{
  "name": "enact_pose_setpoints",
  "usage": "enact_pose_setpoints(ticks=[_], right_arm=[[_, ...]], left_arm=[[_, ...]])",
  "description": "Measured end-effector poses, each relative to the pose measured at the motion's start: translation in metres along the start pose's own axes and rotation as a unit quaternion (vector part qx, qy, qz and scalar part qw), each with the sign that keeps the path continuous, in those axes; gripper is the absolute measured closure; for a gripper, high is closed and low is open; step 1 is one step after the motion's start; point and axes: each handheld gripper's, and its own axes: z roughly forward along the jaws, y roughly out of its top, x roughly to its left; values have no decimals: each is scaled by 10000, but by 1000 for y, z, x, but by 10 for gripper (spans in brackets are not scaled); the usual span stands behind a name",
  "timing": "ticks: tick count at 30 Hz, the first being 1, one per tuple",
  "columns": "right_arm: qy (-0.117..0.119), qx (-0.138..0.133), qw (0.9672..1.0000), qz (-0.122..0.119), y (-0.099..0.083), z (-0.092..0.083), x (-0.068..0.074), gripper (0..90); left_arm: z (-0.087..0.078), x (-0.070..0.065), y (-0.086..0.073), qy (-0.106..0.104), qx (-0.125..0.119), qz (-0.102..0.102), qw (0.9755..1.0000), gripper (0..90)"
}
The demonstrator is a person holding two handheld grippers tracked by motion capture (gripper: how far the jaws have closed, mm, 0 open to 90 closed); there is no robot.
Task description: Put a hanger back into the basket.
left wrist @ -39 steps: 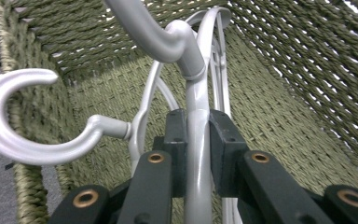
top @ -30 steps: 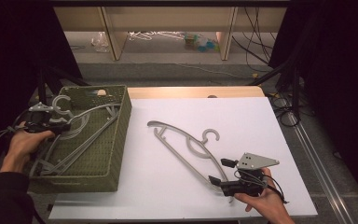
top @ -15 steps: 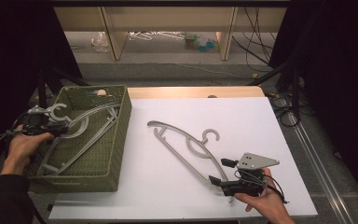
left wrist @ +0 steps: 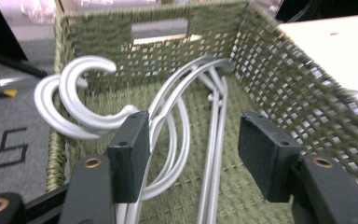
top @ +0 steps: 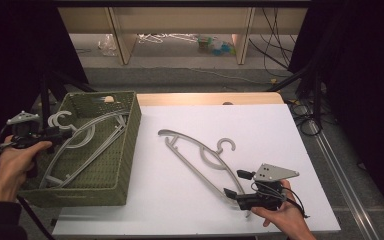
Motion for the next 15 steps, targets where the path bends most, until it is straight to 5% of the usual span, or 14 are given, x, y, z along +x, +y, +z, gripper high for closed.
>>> enact_pose_setpoints(ticks=[4, 8, 15], right_arm=[[1, -1, 10000, -5, 0, 0, 0, 264], [-32, 72, 10000, -12, 0, -1, 0, 264], [-31, 71, 10000, -8, 0, 0, 0, 264]], left_arm=[[-13, -3, 0, 107, -50, 110, 9999, 420], [-24, -10, -2, -94, -191, -138, 9997, 400], [-35, -54, -7, -446, -320, 123, 9984, 332]])
